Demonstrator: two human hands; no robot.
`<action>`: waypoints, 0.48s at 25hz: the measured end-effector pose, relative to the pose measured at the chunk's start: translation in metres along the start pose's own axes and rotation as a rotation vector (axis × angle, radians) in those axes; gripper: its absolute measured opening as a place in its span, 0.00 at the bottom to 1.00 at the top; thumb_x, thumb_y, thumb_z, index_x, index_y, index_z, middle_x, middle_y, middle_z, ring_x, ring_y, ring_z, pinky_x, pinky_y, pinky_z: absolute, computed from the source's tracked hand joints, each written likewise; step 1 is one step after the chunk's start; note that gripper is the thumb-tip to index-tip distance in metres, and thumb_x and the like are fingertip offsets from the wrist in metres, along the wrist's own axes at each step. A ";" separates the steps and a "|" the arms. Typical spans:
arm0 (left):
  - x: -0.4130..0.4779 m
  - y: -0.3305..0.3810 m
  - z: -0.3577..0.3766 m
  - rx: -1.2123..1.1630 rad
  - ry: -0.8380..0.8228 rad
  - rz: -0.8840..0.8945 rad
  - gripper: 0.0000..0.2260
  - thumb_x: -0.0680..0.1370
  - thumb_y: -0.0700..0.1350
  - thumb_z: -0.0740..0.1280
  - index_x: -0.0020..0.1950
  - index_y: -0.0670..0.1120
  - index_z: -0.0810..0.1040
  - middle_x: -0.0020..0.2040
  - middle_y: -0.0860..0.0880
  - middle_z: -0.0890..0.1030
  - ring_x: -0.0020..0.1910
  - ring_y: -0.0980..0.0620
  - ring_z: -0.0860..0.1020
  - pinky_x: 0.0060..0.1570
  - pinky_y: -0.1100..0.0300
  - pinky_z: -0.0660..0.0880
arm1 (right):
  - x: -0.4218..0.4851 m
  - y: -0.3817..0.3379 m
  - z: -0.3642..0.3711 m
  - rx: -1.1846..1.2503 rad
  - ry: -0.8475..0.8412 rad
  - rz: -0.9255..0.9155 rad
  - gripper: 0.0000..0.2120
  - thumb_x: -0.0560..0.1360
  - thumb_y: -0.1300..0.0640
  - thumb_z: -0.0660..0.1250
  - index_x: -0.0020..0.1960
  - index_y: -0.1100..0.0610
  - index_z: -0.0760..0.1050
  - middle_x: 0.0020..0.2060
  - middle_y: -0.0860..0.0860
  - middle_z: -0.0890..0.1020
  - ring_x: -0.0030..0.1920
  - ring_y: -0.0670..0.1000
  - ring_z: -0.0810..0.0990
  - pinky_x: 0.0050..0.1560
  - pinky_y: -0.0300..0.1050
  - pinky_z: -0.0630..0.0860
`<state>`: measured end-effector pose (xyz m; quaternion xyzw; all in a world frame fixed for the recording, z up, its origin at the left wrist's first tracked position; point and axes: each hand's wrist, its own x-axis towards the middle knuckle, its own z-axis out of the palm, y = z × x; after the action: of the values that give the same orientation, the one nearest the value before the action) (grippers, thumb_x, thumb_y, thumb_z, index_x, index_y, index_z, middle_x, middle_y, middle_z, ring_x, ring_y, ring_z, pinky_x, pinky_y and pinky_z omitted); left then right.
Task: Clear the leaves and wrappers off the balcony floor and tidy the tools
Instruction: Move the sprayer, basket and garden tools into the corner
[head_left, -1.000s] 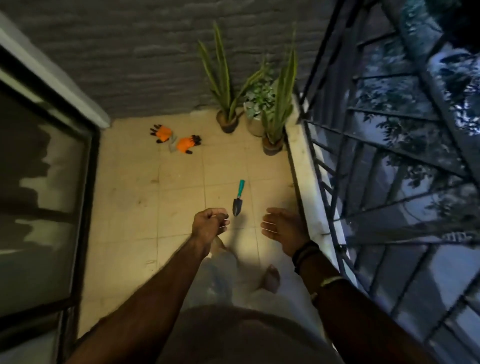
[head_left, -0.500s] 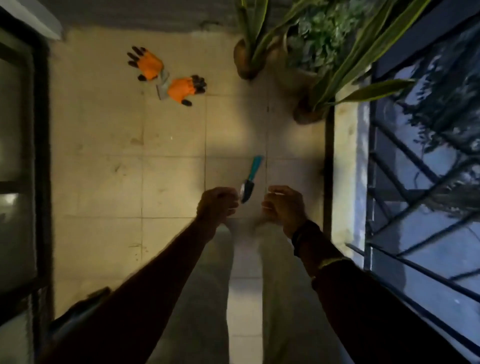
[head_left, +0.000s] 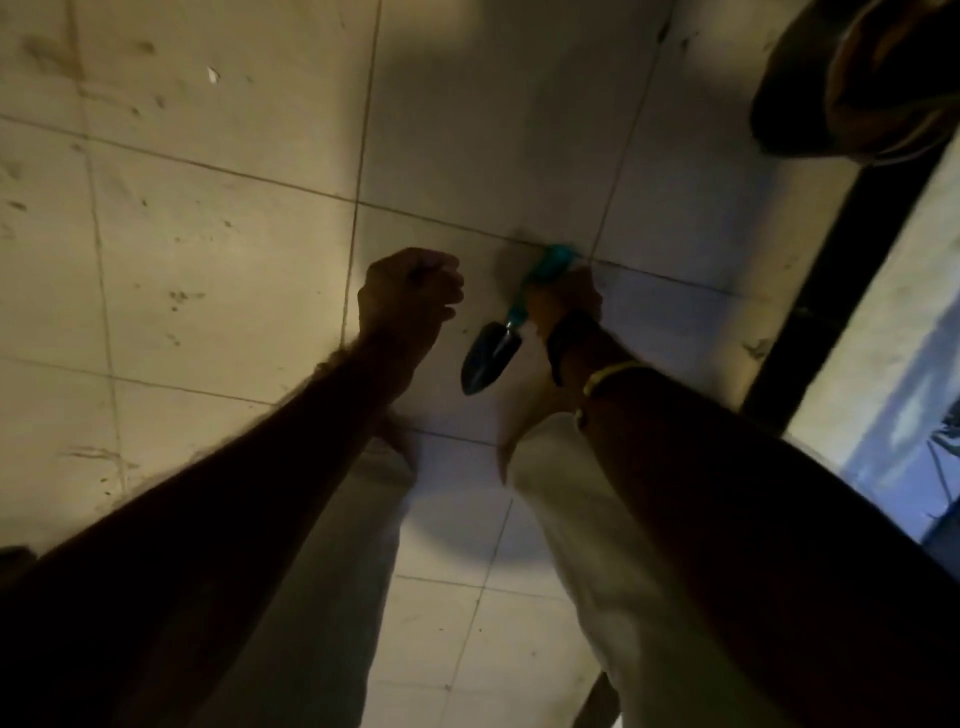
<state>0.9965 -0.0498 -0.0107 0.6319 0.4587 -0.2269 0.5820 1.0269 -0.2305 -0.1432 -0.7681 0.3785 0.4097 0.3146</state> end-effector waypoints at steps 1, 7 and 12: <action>0.000 -0.001 0.001 -0.035 0.019 0.003 0.04 0.79 0.39 0.69 0.50 0.45 0.82 0.46 0.43 0.85 0.46 0.45 0.85 0.47 0.53 0.82 | -0.012 -0.013 0.001 0.037 0.000 -0.029 0.29 0.71 0.47 0.71 0.68 0.57 0.73 0.60 0.55 0.80 0.57 0.58 0.80 0.60 0.57 0.79; -0.090 0.056 -0.012 -0.142 0.059 -0.139 0.03 0.79 0.38 0.69 0.50 0.40 0.83 0.41 0.42 0.84 0.42 0.45 0.83 0.45 0.52 0.80 | -0.117 -0.043 -0.056 0.473 0.036 0.022 0.32 0.60 0.41 0.76 0.60 0.52 0.77 0.46 0.50 0.84 0.45 0.52 0.85 0.50 0.60 0.84; -0.213 0.188 -0.032 -0.287 -0.018 -0.312 0.05 0.80 0.37 0.68 0.47 0.37 0.82 0.40 0.43 0.83 0.38 0.47 0.82 0.44 0.55 0.81 | -0.335 -0.094 -0.171 0.622 -0.033 -0.128 0.16 0.65 0.48 0.78 0.50 0.49 0.81 0.41 0.46 0.87 0.46 0.50 0.86 0.50 0.54 0.84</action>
<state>1.0457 -0.0687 0.2696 0.4620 0.5733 -0.2521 0.6279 1.0460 -0.2089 0.2431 -0.6506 0.4315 0.2661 0.5655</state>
